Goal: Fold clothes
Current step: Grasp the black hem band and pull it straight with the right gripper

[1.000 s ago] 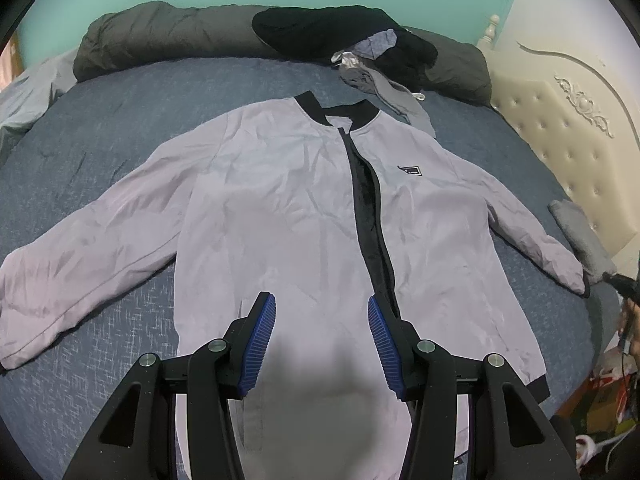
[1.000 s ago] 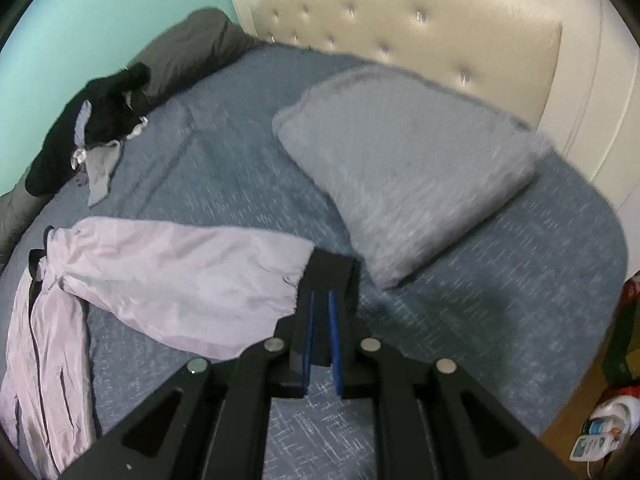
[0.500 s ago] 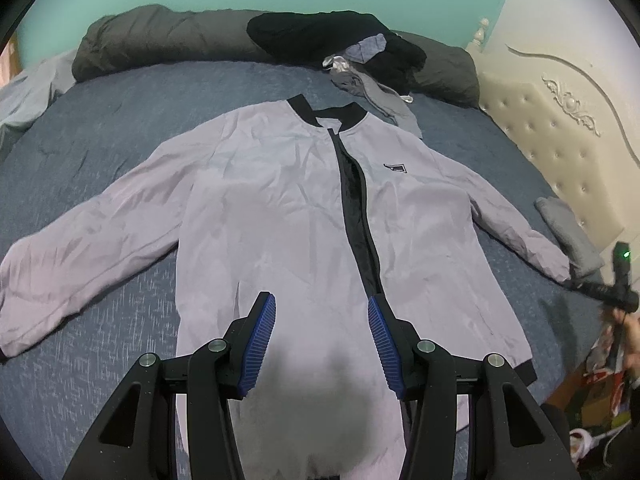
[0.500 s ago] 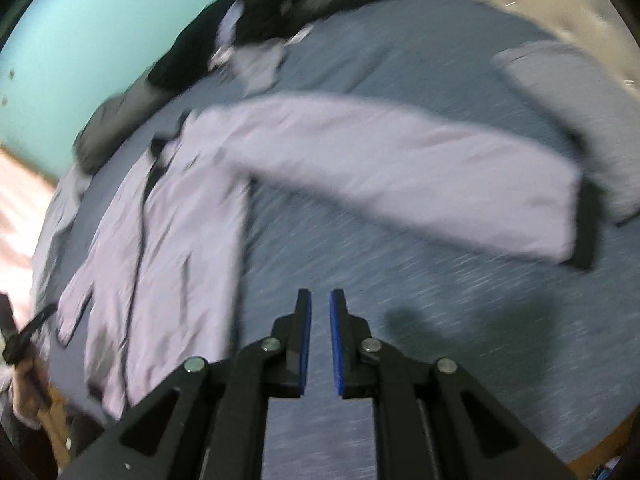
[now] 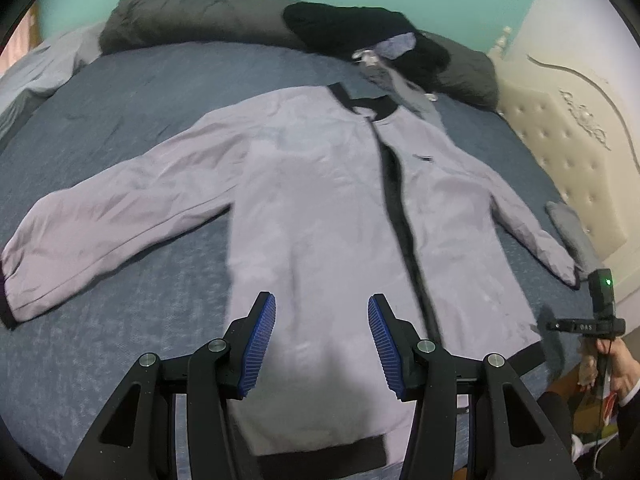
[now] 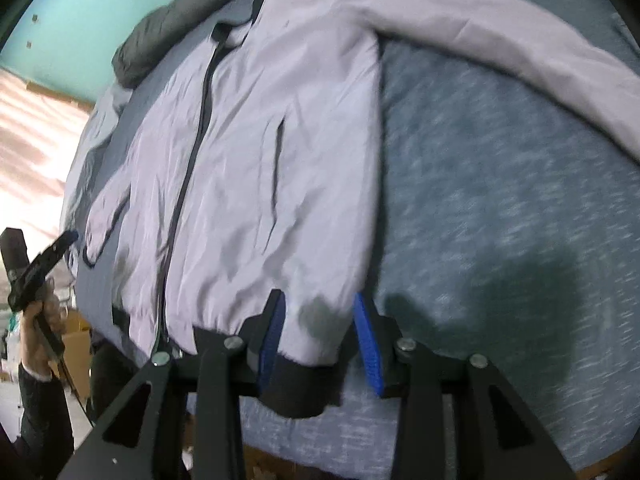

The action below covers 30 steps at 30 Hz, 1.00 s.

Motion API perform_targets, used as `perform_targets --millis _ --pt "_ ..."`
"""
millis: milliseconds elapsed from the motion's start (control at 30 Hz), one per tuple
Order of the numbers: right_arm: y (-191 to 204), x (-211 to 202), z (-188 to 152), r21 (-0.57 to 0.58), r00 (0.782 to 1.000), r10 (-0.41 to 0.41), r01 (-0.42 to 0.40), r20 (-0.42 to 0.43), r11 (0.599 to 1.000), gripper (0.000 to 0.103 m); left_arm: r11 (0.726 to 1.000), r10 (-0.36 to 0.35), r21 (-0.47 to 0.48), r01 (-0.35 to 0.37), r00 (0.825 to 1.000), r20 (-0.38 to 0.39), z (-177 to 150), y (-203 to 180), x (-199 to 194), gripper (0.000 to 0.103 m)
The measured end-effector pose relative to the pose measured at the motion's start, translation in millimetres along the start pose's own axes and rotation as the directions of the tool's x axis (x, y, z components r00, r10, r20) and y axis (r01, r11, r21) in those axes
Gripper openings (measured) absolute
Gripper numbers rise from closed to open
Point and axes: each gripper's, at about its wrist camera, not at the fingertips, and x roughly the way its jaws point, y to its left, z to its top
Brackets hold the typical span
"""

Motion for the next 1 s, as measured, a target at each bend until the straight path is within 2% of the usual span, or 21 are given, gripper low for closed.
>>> perform_targets --millis 167,333,433,600,767,1000 --pt "9.7 12.4 -10.1 -0.016 0.999 -0.021 0.020 -0.039 1.000 0.036 1.000 0.010 -0.029 -0.011 1.000 -0.009 -8.2 22.8 -11.1 0.052" --pt "7.3 10.2 -21.0 0.001 0.999 -0.012 0.012 -0.033 1.000 0.035 1.000 0.020 -0.023 -0.020 1.000 -0.010 -13.5 32.9 -21.2 0.052" --pt "3.4 5.6 -27.9 -0.002 1.000 -0.014 0.014 -0.021 1.000 0.023 1.000 0.024 -0.018 -0.024 1.000 -0.013 -16.6 36.8 -25.2 0.053" --pt "-3.3 -1.2 -36.4 0.012 1.000 0.016 -0.016 0.013 1.000 0.011 0.999 0.017 -0.029 -0.018 0.999 -0.029 -22.2 44.4 -27.4 0.053" --pt "-1.4 -8.7 -44.3 -0.005 1.000 0.028 -0.028 0.005 1.000 0.010 0.999 0.016 -0.031 -0.017 0.999 -0.050 -27.7 50.6 -28.2 0.053" --pt "-3.1 3.4 -48.9 -0.002 1.000 -0.009 0.009 -0.018 1.000 0.010 1.000 0.007 -0.013 -0.009 0.992 -0.122 -40.0 52.5 -9.9 0.053"
